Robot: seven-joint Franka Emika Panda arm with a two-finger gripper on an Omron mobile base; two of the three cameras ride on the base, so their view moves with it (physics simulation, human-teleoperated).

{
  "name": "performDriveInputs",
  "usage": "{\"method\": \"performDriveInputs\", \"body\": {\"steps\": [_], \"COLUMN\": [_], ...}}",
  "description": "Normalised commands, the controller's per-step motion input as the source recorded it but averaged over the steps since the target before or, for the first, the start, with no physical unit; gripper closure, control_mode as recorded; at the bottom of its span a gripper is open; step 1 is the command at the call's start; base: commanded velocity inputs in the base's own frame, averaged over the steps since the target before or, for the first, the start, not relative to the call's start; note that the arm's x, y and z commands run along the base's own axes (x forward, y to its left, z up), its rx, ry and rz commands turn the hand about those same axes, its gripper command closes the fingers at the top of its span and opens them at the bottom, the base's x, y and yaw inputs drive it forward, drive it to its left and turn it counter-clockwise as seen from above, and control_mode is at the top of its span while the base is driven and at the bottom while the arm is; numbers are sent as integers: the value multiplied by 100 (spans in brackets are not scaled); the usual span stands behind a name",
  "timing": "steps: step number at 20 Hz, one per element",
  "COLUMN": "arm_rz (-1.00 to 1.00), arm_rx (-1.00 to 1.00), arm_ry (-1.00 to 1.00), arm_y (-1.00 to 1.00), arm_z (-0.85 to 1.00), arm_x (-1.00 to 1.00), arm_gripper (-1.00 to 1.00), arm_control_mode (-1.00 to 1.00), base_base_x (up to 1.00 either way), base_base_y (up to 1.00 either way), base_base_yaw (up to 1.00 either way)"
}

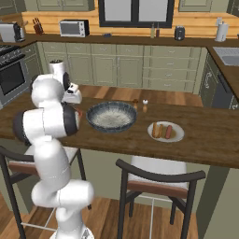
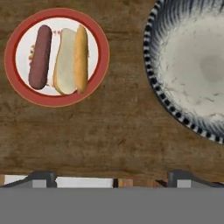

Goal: Place one bun and one sausage from the bowl on each plate.

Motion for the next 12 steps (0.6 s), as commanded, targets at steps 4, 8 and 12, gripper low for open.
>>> {"method": "performDriveInputs", "body": {"steps": [4, 8, 12], "arm_rz": [0, 0, 0], "arm_rx": [10, 9, 3], "arm_ry": [-2, 0, 0], "arm_y": [-56, -59, -59], "arm_z": [63, 81, 58], "arm_x": [-81, -78, -83], "arm_gripper": [-100, -100, -100], "arm_control_mode": [-100, -100, -100], "base_base_x": [0, 0, 0], "base_base_y": [0, 0, 0], "base_base_yaw": [0, 0, 0]}}
